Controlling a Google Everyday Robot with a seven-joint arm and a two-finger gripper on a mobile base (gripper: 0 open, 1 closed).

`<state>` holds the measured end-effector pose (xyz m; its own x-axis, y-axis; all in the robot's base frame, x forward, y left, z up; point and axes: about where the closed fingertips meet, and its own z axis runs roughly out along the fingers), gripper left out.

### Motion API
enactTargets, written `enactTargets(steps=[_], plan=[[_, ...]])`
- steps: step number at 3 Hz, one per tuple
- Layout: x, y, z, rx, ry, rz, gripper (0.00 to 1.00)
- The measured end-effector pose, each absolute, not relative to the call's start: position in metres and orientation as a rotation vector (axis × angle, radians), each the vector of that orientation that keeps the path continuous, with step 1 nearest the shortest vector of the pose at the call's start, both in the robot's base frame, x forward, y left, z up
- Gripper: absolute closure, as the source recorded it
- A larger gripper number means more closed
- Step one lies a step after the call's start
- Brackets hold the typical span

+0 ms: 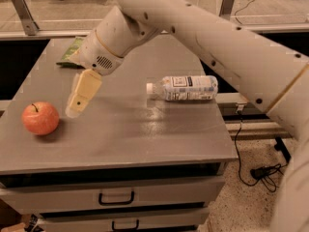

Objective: Move apple near blue plastic bottle

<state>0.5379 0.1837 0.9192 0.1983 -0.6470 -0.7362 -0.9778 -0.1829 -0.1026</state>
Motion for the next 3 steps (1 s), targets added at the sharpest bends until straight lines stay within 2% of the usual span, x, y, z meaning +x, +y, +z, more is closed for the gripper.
enactTargets(steps=[1, 3], plan=[[0.531, 0.217, 0.898, -1.875, 1.477, 0.889, 0.00], [0.503, 0.256, 0.866, -1.881, 1.499, 1.053, 0.00]])
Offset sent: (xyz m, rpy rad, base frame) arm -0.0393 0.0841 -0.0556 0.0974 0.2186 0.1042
